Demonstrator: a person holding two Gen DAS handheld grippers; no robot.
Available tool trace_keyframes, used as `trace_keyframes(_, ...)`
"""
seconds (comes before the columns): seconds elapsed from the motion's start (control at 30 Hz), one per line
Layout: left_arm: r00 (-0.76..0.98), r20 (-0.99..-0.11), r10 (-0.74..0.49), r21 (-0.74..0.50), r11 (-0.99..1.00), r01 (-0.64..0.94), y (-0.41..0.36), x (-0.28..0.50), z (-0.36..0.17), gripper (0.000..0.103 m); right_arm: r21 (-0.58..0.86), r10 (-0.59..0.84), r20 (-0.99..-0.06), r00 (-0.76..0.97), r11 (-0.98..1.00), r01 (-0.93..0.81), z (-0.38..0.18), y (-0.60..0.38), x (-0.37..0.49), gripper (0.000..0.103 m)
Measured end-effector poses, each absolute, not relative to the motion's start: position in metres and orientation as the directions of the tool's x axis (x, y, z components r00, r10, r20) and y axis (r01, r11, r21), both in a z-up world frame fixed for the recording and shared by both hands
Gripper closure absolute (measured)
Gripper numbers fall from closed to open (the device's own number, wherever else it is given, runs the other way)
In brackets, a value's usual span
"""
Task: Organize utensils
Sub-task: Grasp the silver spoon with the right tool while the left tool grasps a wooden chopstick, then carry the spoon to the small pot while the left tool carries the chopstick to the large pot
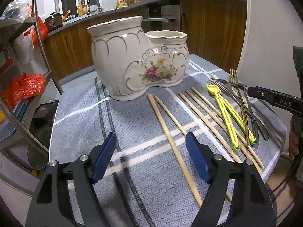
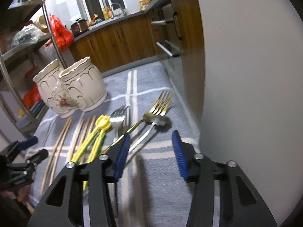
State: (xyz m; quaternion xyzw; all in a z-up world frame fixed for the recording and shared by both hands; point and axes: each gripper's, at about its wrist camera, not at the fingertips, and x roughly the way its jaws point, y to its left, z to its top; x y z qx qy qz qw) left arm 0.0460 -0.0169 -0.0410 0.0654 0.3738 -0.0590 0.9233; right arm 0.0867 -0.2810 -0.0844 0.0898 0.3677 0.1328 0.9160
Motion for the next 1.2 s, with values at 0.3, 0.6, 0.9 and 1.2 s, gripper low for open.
trace_keyframes(0.3, 0.659, -0.750, -0.054, 0.088, 0.980, 0.181, -0.026, 0.056, -0.052, 0.047, 0.251, 0.302, -0.676, 0.672, 0.952, -0.176, -0.088, -0.271, 0.104, 0.074)
trace_keyframes(0.6, 0.611, -0.787, -0.090, 0.040, 0.980, 0.197, -0.022, 0.069, -0.051, 0.095, 0.304, 0.350, -0.644, 0.680, 0.933, -0.192, -0.085, -0.278, 0.107, 0.097)
trace_keyframes(0.9, 0.619, -0.780, -0.096, 0.038, 0.979, 0.199, -0.007, 0.061, -0.050, 0.097, 0.287, 0.393, -0.548, 0.738, 0.918, -0.275, -0.055, -0.275, 0.086, 0.101)
trace_keyframes(1.2, 0.732, -0.659, -0.172, 0.000, 0.973, 0.229, 0.007, 0.036, -0.029, 0.097, 0.191, 0.411, -0.395, 0.822, 0.911, -0.364, -0.020, -0.256, 0.052, 0.101)
